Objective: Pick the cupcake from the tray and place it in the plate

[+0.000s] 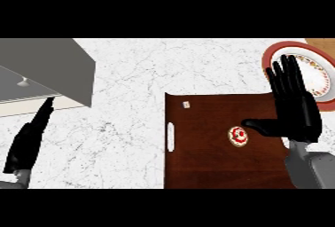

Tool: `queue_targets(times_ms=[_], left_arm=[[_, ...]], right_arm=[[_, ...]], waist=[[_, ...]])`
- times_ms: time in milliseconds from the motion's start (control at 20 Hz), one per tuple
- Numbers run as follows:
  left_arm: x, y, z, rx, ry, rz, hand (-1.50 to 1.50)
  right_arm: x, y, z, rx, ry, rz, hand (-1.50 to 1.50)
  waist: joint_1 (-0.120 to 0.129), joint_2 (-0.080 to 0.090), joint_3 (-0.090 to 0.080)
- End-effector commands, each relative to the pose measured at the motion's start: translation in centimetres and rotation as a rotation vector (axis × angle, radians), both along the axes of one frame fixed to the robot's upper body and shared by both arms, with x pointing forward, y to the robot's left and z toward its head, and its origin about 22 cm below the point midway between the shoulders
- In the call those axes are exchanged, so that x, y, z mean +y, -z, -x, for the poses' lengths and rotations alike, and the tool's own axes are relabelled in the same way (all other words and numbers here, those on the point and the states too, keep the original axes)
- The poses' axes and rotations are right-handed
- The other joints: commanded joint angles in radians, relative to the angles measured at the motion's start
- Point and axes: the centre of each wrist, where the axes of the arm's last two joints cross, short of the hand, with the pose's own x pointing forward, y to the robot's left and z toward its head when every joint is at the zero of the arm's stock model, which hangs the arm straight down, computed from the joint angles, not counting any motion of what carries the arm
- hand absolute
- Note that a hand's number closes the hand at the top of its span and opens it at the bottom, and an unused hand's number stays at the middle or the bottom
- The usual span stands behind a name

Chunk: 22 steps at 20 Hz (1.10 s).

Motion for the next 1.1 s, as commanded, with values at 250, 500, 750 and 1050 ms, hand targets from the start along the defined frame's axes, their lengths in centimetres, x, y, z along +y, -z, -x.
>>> queue_targets(times_ms=[250,500,750,1050], left_arm=[[0.8,0.8,2.7,-0.049,0.025,-0.041,0.00],[-0.3,1.9,3.5,-0.032,0.047,-0.043,0.00],[1.1,1.4,3.1,-0.045,0.033,-0.053,0.00],[1.7,1.1,3.2,-0.057,0.052,-0.038,0.00]], right_arm=[[0.2,-0.3,9.6,-0.134,0.256,-0.154,-1.50],[-3.3,-1.9,10.8,-0.041,0.045,0.035,-1.50],[-5.6,-4.8,11.2,0.090,-0.040,0.363,-1.50],[-6.8,-6.5,9.9,0.252,-0.109,0.551,-1.50]], waist=[[-0.019,-0.001,0.003],[-0.009,0.002,0.003],[-0.008,0.003,0.001],[0.001,0.004,0.002]])
